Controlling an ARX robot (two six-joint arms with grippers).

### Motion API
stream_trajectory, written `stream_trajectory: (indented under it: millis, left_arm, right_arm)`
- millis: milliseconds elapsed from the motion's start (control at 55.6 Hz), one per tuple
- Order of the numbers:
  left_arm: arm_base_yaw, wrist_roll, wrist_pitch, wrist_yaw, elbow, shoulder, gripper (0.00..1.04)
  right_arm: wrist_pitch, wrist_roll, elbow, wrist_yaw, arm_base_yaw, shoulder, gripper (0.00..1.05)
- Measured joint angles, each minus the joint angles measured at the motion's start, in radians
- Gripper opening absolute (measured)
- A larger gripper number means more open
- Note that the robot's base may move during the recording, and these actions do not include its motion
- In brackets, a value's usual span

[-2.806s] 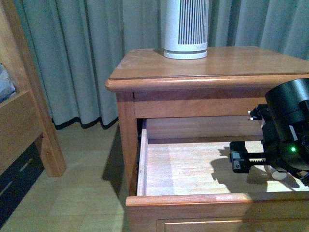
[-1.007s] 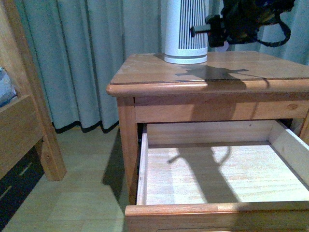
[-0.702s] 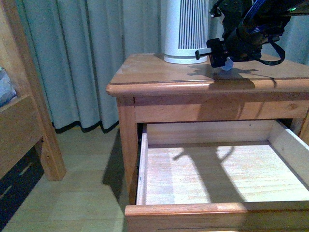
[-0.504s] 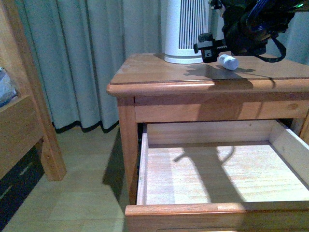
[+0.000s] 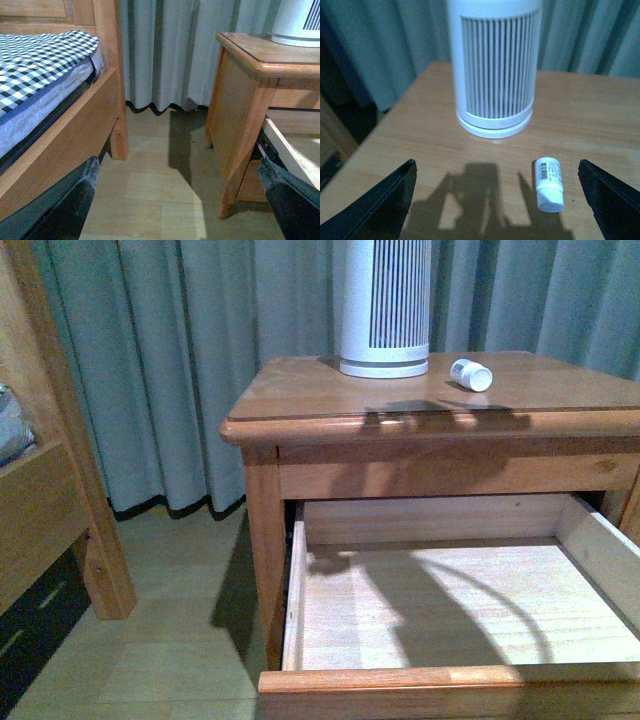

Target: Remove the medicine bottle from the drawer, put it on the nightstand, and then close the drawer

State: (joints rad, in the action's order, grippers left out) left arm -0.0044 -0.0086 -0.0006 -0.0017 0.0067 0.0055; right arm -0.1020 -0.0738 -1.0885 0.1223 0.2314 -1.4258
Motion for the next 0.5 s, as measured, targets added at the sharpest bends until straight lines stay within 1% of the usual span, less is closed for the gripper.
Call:
stream_trajectory:
  millis: [18, 54, 108, 180, 216, 270, 342, 378, 504]
  left_arm:
    - [0.000, 0.000, 0.000, 0.000, 0.000, 0.000, 0.98]
    - [0.000, 0.000, 0.000, 0.000, 0.000, 0.000, 0.98]
    - [0.000, 0.000, 0.000, 0.000, 0.000, 0.000, 0.98]
    - [0.000, 0.000, 0.000, 0.000, 0.000, 0.000, 0.98]
    - [0.000, 0.000, 0.000, 0.000, 0.000, 0.000, 0.98]
    - [0.000, 0.000, 0.000, 0.000, 0.000, 0.000, 0.98]
    - [0.000, 0.000, 0.000, 0.000, 0.000, 0.000, 0.98]
    - [0.000, 0.000, 0.000, 0.000, 0.000, 0.000, 0.98]
    - [0.000, 0.000, 0.000, 0.000, 0.000, 0.000, 0.98]
  right_arm:
    - [0.000, -0.002, 0.024, 0.000, 0.004, 0.014, 0.69]
    - [0.004, -0.016, 0.117, -0.001, 0.021, 0.067, 0.62]
    - [0.008, -0.048, 0.291, -0.025, 0.058, 0.155, 0.48]
    - [0.013, -0.095, 0.444, -0.050, 0.090, 0.214, 0.34]
    - [0.012, -0.108, 0.493, -0.062, 0.100, 0.224, 0.29]
    - [-0.004, -0.127, 0.581, -0.085, 0.116, 0.225, 0.19]
    - [-0.020, -0.159, 0.654, -0.090, 0.121, 0.204, 0.07]
    - [-0.032, -0.167, 0.674, -0.095, 0.123, 0.190, 0.02]
    - [-0.116, -0.192, 0.698, -0.101, 0.108, 0.079, 0.03]
